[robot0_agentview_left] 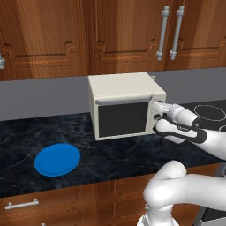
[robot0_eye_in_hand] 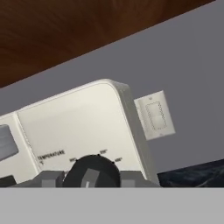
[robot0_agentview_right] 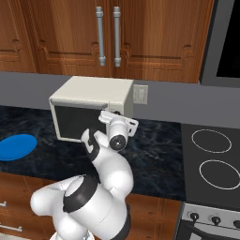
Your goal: Pull the toaster oven rack outwards. Pick up the baguette from the plate and place it on the toaster oven rack. Close the toaster oven door fully and set the temperature to the lowest setting.
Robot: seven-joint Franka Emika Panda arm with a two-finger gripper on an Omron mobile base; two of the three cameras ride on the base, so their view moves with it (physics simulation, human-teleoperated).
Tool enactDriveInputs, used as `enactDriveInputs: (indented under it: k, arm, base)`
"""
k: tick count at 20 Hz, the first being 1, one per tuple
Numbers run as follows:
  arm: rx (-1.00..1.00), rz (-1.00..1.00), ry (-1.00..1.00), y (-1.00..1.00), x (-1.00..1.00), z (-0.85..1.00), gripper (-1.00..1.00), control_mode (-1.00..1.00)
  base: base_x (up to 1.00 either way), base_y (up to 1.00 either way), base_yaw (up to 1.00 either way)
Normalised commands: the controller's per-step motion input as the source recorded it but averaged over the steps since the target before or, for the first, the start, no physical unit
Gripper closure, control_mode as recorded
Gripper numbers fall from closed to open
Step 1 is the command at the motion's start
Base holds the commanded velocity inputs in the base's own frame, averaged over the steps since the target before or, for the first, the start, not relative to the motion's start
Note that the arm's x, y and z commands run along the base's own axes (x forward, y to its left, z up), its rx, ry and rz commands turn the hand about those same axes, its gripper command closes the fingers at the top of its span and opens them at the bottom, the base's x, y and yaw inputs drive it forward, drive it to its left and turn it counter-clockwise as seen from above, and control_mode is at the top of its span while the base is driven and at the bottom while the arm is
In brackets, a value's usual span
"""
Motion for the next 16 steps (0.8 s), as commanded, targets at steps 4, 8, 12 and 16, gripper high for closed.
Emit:
enactDriveInputs:
  k: [4,8,12,16]
  arm:
    - [-0.13,0.03,0.0,0.0,0.0,-0.17,1.0,-1.0]
    - [-0.16,0.03,-0.01,-0.01,0.0,-0.12,1.0,-1.0]
    - [-0.16,0.07,-0.01,-0.08,0.0,-0.1,1.0,-1.0]
    - [-0.13,0.09,-0.02,-0.21,0.0,-0.19,1.0,-1.0]
  base:
    - [0.0,0.0,0.0]
    - [0.0,0.0,0.0]
    - [0.0,0.0,0.0]
    - [0.0,0.0,0.0]
